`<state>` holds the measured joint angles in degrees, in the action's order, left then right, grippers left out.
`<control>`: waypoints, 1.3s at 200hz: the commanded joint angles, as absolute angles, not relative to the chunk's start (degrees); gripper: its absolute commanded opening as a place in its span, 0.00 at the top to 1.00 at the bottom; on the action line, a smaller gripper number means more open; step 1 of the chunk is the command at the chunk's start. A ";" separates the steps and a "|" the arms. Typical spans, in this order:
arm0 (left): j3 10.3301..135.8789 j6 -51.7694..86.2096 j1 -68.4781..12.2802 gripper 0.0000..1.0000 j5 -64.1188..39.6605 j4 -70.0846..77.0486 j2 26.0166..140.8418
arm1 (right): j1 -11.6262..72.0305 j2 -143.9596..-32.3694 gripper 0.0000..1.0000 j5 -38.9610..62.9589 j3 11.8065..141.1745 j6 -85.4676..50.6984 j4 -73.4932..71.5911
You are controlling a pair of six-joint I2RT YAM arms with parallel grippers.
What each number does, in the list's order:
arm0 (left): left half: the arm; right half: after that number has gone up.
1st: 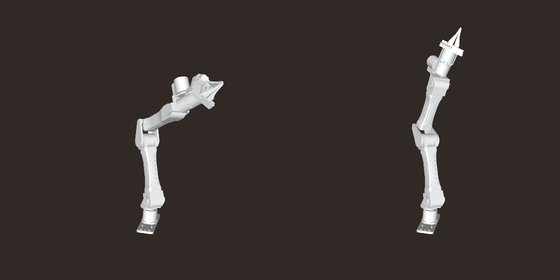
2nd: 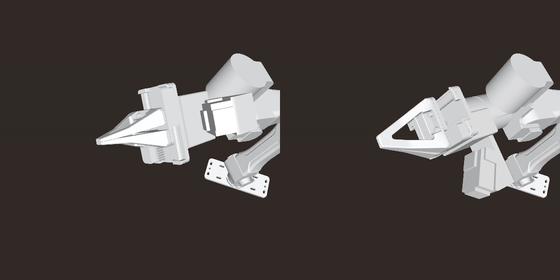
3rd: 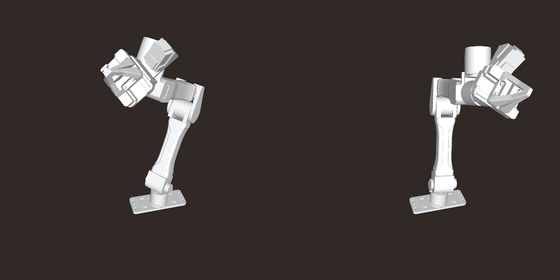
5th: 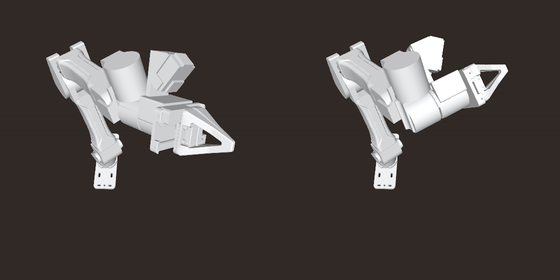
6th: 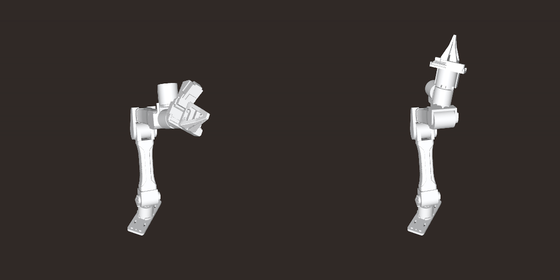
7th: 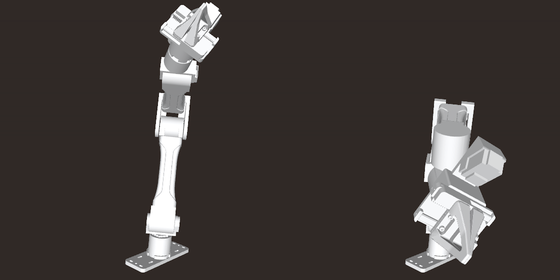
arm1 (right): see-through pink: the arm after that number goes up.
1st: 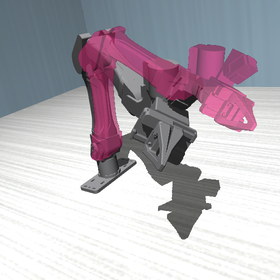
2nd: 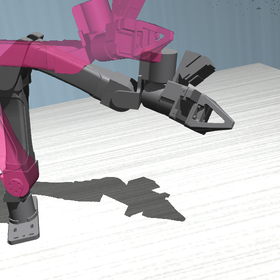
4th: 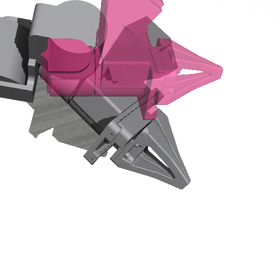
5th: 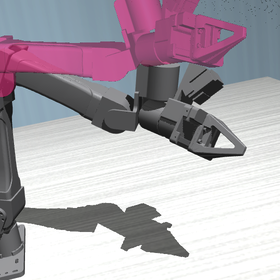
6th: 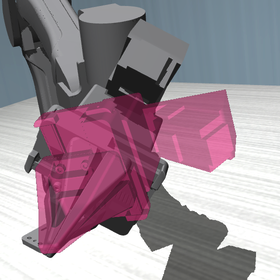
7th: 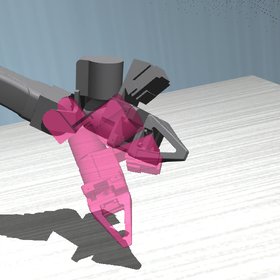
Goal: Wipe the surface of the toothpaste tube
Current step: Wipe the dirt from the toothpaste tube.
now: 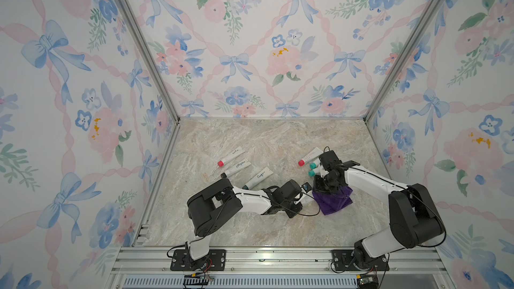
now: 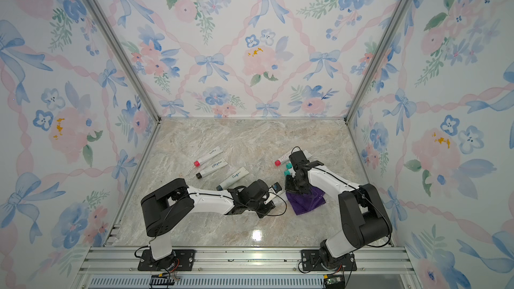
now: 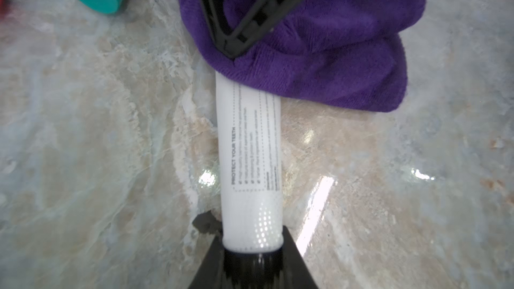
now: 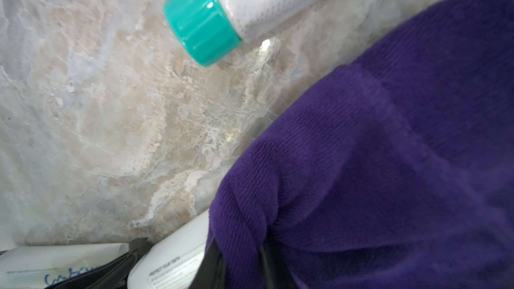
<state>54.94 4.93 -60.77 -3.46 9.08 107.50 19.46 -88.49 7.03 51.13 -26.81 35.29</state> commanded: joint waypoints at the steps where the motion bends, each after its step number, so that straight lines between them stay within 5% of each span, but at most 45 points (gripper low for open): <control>1: 54.31 4.78 -60.91 0.78 -2.81 8.88 107.76 | 16.13 -91.15 0.80 3.30 49.82 -26.12 37.35; 67: 54.44 4.71 -60.91 0.78 -2.77 8.92 108.14 | 14.35 -94.37 0.80 -0.56 52.68 -25.32 37.43; 155: 54.49 4.73 -60.82 0.78 -2.76 8.92 108.37 | 24.52 -86.96 0.80 11.44 51.26 -27.60 39.22; 260: 54.15 4.65 -60.82 0.78 -2.29 8.83 107.84 | 14.97 -95.30 0.80 -4.44 55.56 -25.13 39.64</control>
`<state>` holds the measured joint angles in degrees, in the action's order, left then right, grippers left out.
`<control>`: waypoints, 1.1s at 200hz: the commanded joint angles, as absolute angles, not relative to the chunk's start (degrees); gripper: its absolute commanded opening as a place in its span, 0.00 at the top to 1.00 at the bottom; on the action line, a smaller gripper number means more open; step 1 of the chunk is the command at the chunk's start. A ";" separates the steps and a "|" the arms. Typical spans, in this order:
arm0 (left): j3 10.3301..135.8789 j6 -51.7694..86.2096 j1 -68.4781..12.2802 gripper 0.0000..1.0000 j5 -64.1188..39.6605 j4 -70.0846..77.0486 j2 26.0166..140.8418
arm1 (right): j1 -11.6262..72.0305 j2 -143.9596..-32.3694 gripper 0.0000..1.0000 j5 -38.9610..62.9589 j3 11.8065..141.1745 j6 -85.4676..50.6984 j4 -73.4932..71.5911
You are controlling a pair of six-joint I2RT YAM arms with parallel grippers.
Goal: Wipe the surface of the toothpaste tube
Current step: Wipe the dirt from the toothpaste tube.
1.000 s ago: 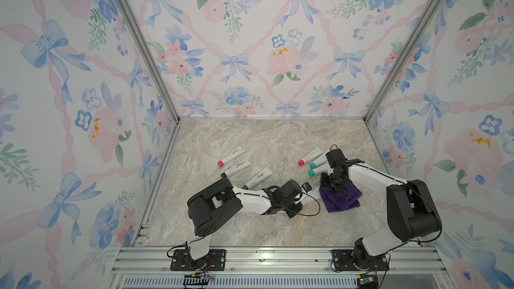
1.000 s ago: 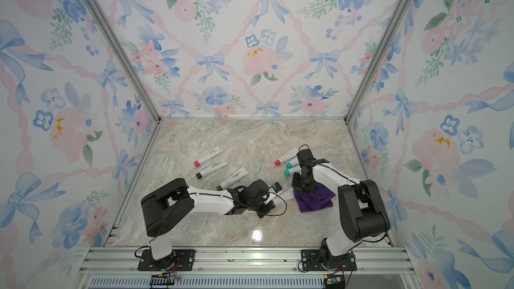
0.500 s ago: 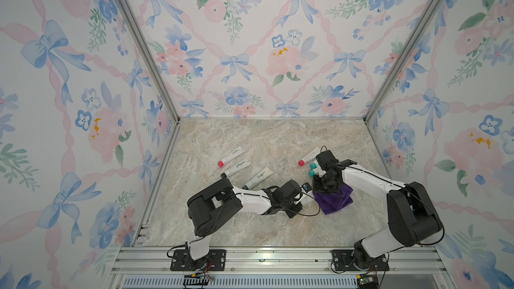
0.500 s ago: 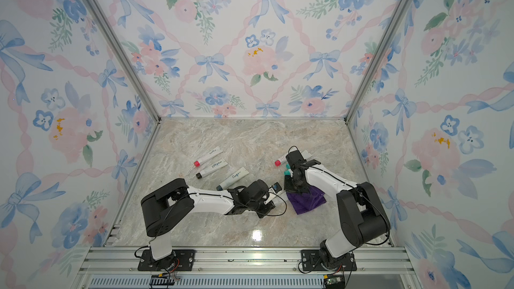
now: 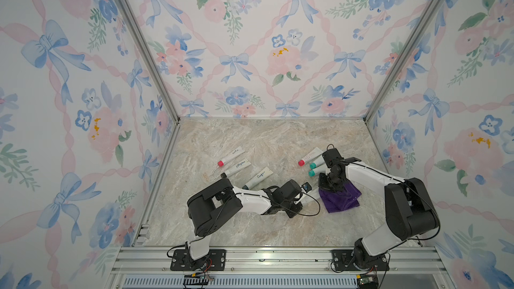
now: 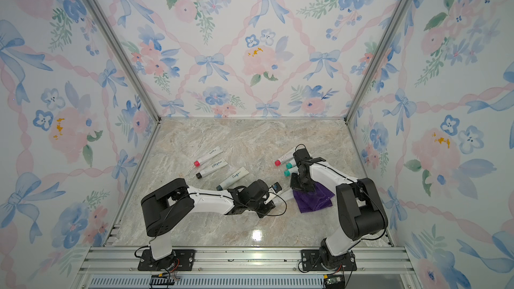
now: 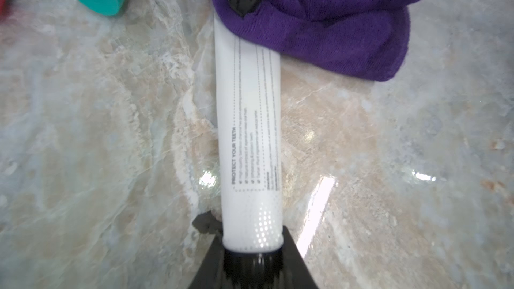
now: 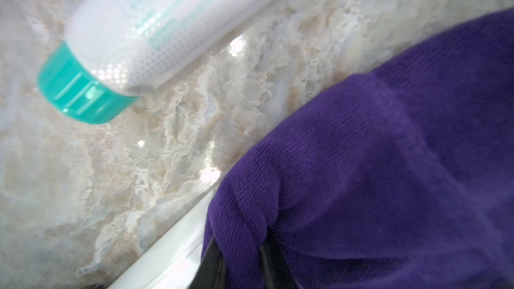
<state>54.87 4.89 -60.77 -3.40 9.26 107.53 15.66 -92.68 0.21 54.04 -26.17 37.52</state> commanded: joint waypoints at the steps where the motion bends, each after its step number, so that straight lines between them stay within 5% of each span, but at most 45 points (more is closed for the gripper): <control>1: 54.15 4.61 -60.82 0.78 -2.29 8.81 107.84 | 15.05 -95.68 0.80 -4.46 55.60 -25.13 39.64; 130: 54.14 4.87 -60.74 0.79 -1.89 8.88 107.72 | 24.18 -84.69 0.80 13.53 47.60 -28.92 37.10; 220: 53.74 4.81 -60.71 0.79 -1.75 8.97 106.97 | 17.08 -93.79 0.80 -5.53 55.28 -24.70 41.56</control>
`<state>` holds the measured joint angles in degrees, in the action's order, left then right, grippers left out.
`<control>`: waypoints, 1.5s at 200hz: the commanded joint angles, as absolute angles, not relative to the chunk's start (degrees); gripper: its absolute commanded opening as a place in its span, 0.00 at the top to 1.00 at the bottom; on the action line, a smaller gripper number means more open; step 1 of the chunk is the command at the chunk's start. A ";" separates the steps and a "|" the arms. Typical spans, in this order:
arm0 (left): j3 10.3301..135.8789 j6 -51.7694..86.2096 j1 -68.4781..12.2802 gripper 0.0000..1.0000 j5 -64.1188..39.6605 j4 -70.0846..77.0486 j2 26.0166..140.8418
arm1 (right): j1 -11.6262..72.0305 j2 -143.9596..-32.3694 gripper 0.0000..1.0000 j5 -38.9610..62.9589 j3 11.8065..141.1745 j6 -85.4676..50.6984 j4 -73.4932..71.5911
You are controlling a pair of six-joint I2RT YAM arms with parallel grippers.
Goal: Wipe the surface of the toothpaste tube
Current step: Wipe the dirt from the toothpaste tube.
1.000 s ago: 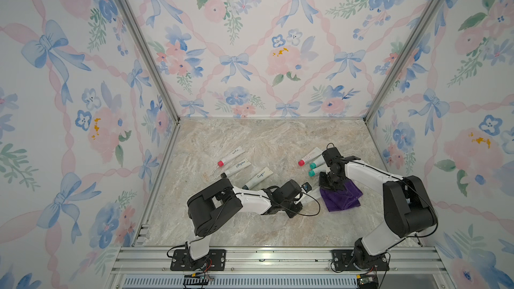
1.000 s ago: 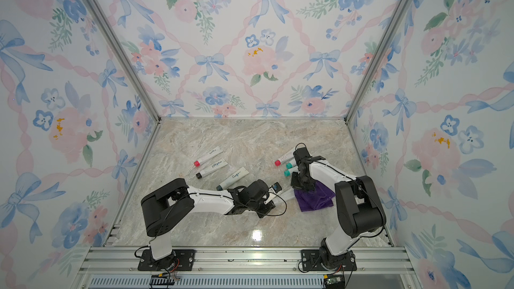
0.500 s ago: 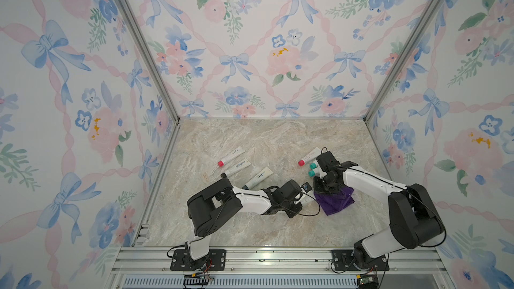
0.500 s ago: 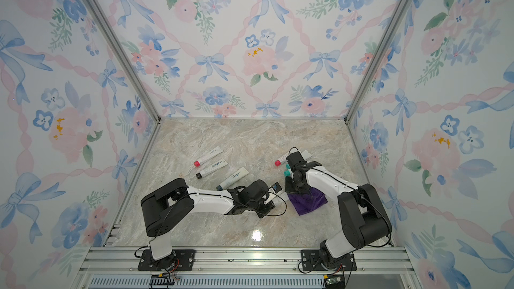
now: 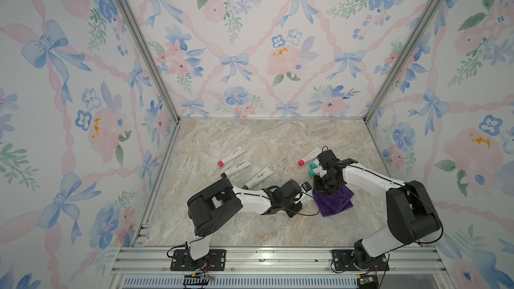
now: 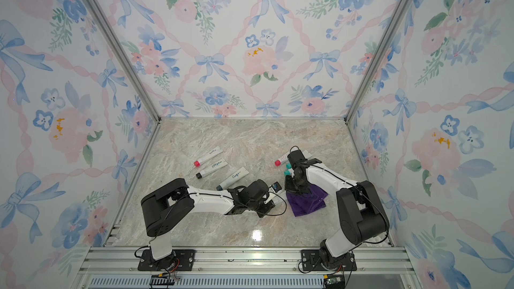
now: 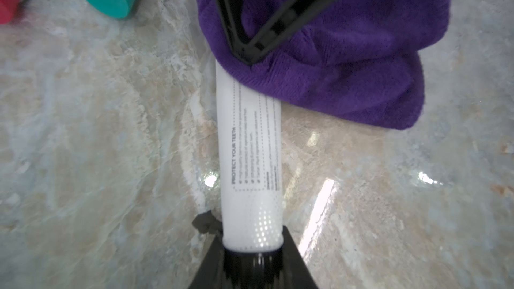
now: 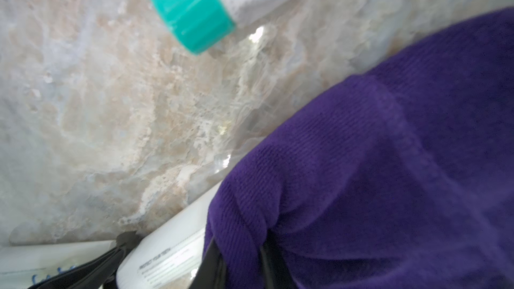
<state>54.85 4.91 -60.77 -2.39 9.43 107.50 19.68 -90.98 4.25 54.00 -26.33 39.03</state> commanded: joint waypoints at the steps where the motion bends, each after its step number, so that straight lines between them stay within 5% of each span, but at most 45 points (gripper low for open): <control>1: 53.77 4.82 -60.72 0.79 -1.75 9.01 106.97 | 17.02 -93.87 0.80 -5.71 55.37 -24.70 41.56; 36: 53.77 4.76 -60.58 0.79 -1.79 8.96 106.88 | 16.55 -94.54 0.80 -3.98 56.46 -24.29 41.12; 103: 53.84 4.76 -60.49 0.79 -1.90 9.06 107.27 | 23.24 -88.86 0.80 14.68 52.34 -27.15 37.97; 207: 53.46 4.77 -60.47 0.79 -1.70 9.14 106.66 | 15.41 -94.52 0.80 -4.45 55.80 -24.85 40.72; 300: 53.75 5.01 -60.38 0.79 -1.83 9.08 106.98 | 24.64 -90.06 0.80 13.97 51.45 -28.89 35.91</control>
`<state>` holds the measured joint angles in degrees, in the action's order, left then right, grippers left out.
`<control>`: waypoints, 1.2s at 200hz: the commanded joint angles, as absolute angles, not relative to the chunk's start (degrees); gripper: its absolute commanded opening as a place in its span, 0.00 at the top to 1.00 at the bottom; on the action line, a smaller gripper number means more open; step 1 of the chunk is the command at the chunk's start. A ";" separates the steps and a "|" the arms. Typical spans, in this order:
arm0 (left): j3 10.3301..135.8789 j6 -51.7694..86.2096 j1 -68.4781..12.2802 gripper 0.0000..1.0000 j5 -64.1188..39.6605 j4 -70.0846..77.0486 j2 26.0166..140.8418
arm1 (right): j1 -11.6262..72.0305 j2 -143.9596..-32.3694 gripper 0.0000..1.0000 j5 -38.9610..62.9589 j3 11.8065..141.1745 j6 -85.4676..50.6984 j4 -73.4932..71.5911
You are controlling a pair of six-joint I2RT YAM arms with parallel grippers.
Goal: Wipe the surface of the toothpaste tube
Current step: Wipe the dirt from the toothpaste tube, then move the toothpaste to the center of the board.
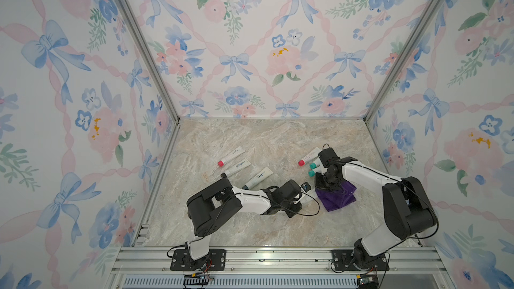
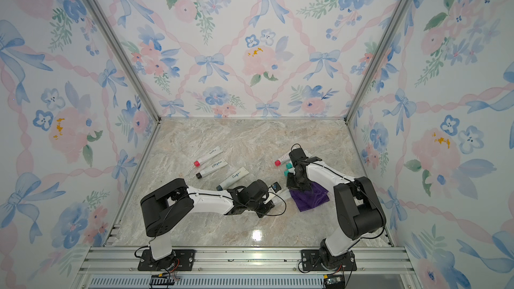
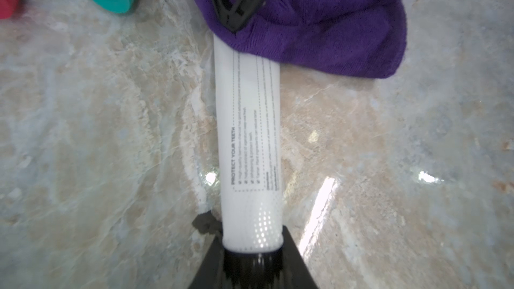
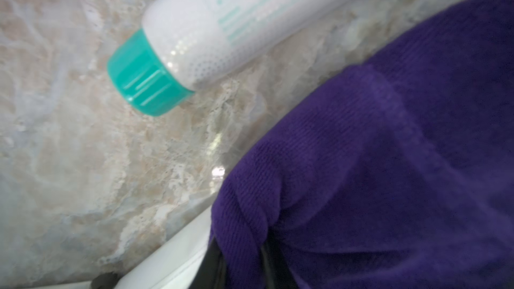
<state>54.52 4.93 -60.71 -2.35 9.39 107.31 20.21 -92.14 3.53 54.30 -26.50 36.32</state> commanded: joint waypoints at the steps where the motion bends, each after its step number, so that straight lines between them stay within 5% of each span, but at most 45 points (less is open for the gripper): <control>1: 53.77 5.01 -60.38 0.79 -1.79 9.06 107.06 | 24.76 -89.90 0.80 13.97 51.35 -28.99 35.93; 86: 51.26 6.73 -57.20 0.79 -1.30 9.57 103.55 | 14.10 -83.09 0.80 -0.79 47.02 -28.08 38.41; 151: 46.57 8.06 -50.71 0.76 3.78 9.06 96.94 | 11.94 -76.61 0.80 -0.95 45.31 -28.41 38.29; 240: 61.80 7.83 -43.90 0.75 3.21 3.91 111.01 | 14.83 -72.60 0.80 -0.88 44.91 -28.50 39.90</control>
